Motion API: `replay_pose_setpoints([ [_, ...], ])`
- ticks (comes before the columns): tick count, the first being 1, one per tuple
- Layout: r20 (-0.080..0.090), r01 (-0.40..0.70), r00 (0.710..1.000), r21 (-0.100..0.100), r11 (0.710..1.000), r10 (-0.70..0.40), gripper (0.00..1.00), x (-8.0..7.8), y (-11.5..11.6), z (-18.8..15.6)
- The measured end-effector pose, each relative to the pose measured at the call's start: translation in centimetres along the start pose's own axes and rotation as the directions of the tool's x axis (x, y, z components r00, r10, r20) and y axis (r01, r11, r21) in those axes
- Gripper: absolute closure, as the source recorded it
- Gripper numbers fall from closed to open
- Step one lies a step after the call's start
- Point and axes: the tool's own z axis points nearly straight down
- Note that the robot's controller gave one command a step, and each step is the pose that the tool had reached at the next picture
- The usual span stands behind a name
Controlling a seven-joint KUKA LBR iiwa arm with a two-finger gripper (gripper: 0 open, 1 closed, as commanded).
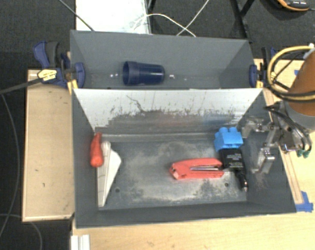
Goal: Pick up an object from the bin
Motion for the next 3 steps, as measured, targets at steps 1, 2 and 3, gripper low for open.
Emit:
replay_pose_setpoints([
  [1, 0.008, 0.006, 1.000, 0.002, 1.000, -0.006, 0.00, -0.2, 0.1, -0.4],
  [2, 0.013, -0.016, 1.000, 0.001, 1.000, 0.016, 0.00, -2.9, 6.1, 14.5],
  [3, 0.021, 0.072, 0.997, 0.005, 0.997, -0.072, 0.00, -2.9, 7.0, 11.0],
])
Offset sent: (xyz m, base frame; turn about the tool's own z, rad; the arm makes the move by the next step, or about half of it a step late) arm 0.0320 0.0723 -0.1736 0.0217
